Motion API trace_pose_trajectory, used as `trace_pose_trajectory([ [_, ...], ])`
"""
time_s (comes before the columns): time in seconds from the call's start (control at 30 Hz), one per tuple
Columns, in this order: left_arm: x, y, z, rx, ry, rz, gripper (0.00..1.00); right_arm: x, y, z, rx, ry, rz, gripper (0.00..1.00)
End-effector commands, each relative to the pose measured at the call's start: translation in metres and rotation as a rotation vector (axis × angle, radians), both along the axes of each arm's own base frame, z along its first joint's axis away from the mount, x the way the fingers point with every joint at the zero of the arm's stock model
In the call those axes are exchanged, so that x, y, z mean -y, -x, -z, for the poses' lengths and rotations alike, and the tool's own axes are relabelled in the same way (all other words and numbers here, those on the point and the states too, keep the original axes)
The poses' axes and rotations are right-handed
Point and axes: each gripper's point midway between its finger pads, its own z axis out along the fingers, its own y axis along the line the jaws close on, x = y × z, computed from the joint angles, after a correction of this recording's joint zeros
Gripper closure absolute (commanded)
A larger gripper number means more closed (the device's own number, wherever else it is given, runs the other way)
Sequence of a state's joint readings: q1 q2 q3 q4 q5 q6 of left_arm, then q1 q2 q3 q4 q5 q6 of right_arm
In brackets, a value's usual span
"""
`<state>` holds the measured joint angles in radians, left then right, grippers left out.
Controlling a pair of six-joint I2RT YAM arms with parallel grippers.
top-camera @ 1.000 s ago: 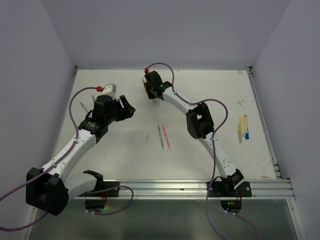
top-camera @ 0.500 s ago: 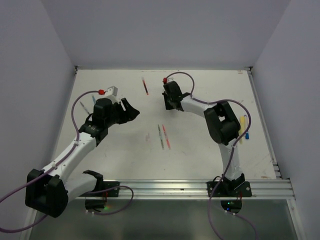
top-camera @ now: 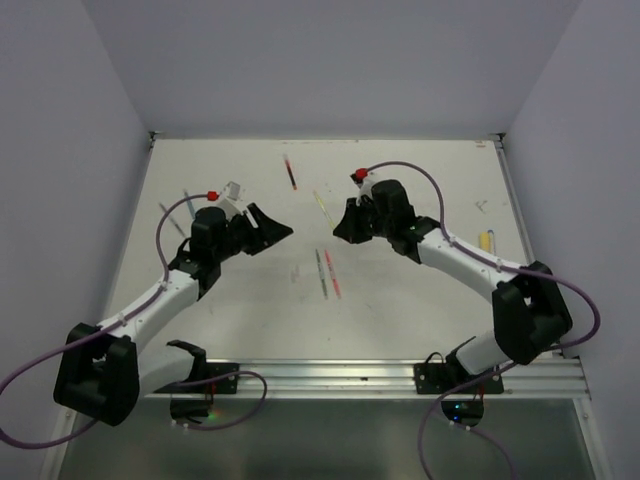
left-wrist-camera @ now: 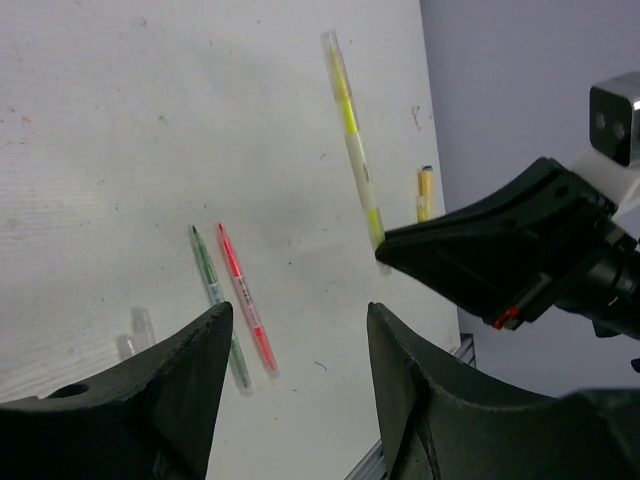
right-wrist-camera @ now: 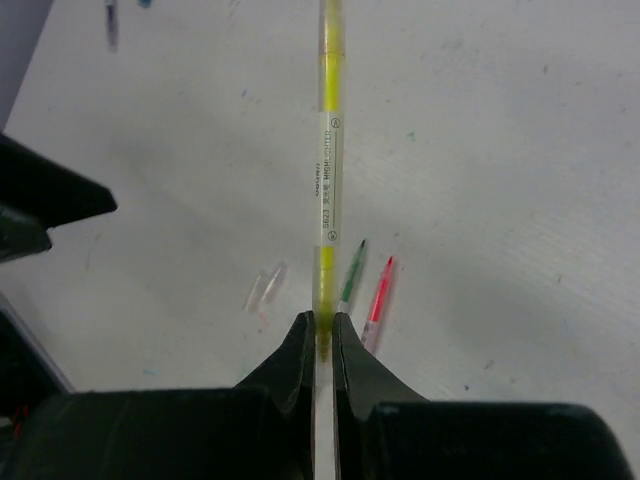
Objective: Open the pen caps
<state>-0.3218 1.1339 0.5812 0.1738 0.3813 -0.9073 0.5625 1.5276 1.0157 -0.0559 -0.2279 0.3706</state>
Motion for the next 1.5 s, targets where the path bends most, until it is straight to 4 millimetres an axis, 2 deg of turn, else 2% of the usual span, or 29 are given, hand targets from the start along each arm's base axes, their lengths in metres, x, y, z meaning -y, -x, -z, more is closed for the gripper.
trace_pose_trajectory([
  [0.0, 0.008, -0.009, -0.028, 0.075, 0.074, 0.017, 0.41, -0.005, 0.038, -0.013, -0.024, -0.086, -0.088, 1.0],
  [0.03, 0.008, -0.011, -0.029, 0.079, 0.07, 0.012, 0.41, -0.003, 0.047, -0.009, -0.036, -0.086, -0.096, 1.0],
  [0.13, 0.009, -0.015, -0.027, 0.075, 0.069, 0.011, 0.41, -0.005, 0.066, -0.02, -0.033, -0.129, -0.138, 1.0],
  [0.33, 0.013, -0.02, -0.021, 0.062, 0.091, 0.018, 0.41, -0.011, 0.084, -0.027, -0.047, -0.172, -0.184, 1.0],
  [0.43, 0.017, -0.023, -0.02, 0.049, 0.115, 0.02, 0.41, -0.017, 0.089, -0.023, -0.06, -0.178, -0.204, 1.0],
  [0.63, 0.025, -0.028, -0.029, 0.071, 0.147, 0.034, 0.41, -0.03, 0.097, -0.022, -0.062, -0.192, -0.234, 1.0],
  [1.0, 0.028, -0.03, -0.02, 0.051, 0.145, 0.044, 0.42, -0.047, 0.109, -0.02, -0.071, -0.202, -0.27, 1.0],
  [1.47, 0.028, -0.028, -0.013, 0.043, 0.131, 0.06, 0.69, -0.052, 0.108, -0.022, -0.07, -0.214, -0.272, 1.0],
])
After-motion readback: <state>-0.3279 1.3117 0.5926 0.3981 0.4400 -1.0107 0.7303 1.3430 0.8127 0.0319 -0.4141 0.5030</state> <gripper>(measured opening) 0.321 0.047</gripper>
